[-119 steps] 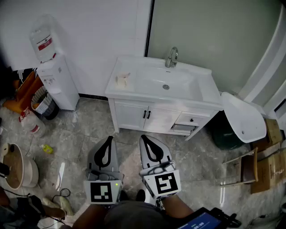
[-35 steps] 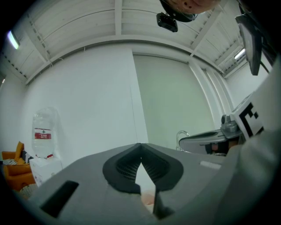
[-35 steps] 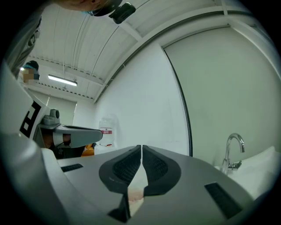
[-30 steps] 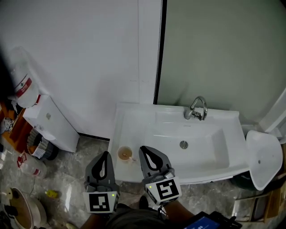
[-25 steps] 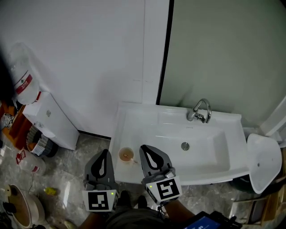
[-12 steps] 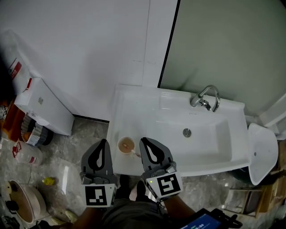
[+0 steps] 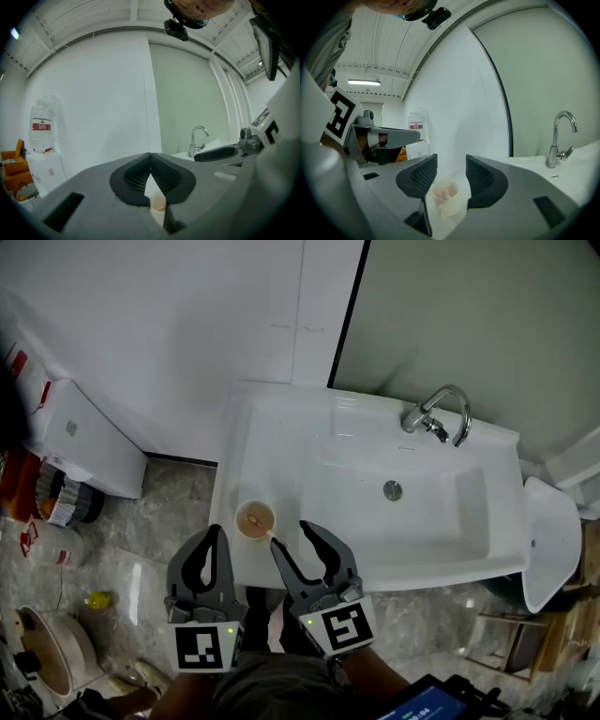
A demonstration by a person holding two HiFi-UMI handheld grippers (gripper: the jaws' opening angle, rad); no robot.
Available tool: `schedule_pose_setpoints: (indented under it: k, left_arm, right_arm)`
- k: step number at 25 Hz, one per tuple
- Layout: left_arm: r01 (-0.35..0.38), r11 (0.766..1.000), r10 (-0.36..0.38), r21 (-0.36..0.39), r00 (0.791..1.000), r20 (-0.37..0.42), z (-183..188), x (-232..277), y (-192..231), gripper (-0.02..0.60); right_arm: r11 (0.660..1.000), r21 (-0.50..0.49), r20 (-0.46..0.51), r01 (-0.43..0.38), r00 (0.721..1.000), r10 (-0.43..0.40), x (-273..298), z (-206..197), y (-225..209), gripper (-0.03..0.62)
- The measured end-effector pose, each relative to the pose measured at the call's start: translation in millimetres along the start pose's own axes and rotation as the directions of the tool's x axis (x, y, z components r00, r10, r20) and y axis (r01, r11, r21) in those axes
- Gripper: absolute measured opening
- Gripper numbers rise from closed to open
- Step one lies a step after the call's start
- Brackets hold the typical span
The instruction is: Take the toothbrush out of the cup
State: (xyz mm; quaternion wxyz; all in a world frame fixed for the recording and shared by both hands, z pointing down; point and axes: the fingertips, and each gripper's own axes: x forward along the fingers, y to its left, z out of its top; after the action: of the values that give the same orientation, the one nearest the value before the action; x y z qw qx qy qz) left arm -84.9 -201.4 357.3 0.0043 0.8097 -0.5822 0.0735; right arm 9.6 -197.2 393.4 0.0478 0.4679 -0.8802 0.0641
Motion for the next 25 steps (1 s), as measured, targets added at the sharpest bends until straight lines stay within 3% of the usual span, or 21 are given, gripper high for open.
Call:
schedule_pose_setpoints:
  k: [25]
  left_arm:
    - [-0.042,0.999,0.04,-0.016,0.989,-0.145,-77,14,21,0.011]
  right_arm:
    - [0.992,0.092,-0.143,-0.085,0.985,0.098,33,-95,13,0.187]
